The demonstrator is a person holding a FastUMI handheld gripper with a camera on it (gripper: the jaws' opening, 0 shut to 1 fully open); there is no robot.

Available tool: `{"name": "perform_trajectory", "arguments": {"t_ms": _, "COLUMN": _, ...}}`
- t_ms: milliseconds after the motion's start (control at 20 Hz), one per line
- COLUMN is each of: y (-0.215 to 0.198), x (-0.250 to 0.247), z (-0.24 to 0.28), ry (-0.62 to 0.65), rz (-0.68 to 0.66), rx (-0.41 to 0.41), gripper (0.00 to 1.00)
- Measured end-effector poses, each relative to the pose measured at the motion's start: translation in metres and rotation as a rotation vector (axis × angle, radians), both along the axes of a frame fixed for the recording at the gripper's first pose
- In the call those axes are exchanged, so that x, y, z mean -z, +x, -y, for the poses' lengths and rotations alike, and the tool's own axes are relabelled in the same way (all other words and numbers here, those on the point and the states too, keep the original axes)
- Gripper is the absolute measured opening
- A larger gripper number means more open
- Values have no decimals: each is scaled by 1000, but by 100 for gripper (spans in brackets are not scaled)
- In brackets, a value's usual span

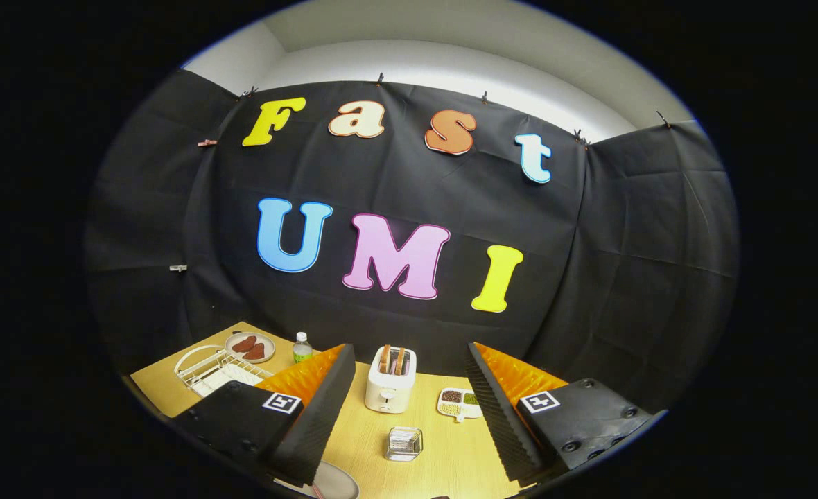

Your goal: Take the plate from the dish rack, then take the spoon from the basket and place it into the plate.

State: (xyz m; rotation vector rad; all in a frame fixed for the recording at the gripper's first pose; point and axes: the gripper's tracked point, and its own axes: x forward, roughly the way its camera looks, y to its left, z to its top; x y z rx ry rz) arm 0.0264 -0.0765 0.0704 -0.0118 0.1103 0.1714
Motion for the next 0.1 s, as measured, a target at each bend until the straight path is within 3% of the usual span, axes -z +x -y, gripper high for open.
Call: {"name": "perform_trajectory", "arguments": {"t_ms": 100, "y": -1, "x": 1, "z": 1, "ry": 0, "rz": -1, "rx": -7, "gripper": 98}}
